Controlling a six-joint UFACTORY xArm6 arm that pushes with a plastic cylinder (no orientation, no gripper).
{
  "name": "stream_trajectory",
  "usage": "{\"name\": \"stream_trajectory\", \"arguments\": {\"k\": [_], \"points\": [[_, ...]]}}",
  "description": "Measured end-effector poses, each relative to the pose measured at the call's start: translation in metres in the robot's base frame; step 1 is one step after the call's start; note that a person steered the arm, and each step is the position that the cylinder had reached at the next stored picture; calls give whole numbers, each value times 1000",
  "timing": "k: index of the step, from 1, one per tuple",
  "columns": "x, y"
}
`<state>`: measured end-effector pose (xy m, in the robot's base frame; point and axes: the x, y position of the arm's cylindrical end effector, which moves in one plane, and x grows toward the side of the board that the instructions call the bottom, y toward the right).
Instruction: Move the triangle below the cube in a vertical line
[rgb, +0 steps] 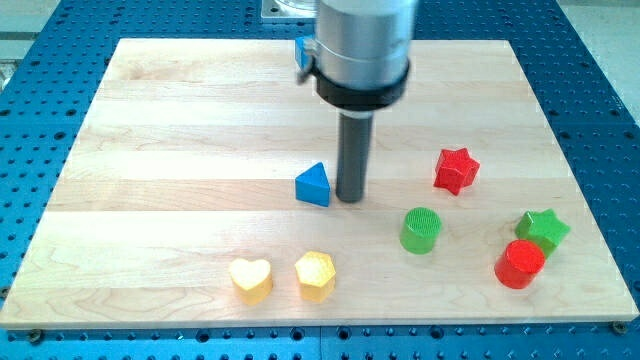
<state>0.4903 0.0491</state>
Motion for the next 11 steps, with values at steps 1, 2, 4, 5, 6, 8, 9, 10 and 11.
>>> {"name": "stream_trajectory", "arguments": {"k": [1, 2, 4, 5, 6, 8, 9, 10, 11], "points": [[5, -35], [-18, -62], [-5, -84], [-71, -91], [-98, -91], [-77, -90], [-77, -90], [-63, -90], [-42, -121]]}}
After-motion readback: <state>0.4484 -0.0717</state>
